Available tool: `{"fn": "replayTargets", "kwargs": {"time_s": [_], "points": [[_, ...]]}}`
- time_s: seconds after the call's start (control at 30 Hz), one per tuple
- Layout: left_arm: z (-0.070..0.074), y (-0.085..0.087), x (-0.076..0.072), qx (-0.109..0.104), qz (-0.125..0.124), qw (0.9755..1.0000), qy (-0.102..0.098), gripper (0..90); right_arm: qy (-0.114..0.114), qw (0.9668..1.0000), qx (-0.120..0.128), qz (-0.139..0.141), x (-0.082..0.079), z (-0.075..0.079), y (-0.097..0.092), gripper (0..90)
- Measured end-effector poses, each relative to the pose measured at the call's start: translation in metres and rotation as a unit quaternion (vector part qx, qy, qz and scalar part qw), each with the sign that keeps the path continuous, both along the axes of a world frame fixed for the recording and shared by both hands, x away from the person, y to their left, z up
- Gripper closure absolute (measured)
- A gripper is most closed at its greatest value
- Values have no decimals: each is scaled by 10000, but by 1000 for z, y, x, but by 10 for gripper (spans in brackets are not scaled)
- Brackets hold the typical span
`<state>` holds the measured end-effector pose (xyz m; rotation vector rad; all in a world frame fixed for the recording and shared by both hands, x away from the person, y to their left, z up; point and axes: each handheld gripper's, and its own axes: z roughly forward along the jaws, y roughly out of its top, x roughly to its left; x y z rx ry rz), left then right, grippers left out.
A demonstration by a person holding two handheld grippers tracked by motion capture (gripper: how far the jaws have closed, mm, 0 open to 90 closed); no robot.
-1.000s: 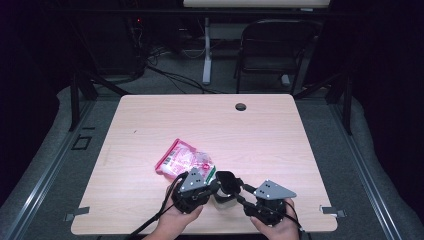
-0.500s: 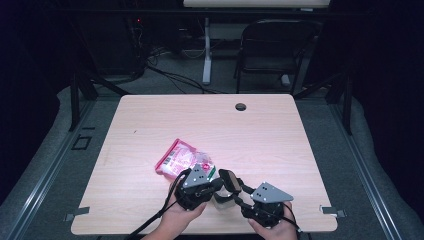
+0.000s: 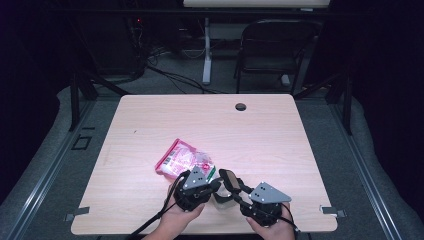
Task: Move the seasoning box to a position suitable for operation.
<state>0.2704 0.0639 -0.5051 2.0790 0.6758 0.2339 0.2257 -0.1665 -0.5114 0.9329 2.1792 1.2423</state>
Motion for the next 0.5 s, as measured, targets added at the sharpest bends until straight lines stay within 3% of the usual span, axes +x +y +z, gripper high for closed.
{"fn": "replayTargets", "kwargs": {"time_s": [0.5], "points": [[-11,2,4,86,45,9999,75,898,-14,9999,140,-65,-1,2,-4,676]]}}
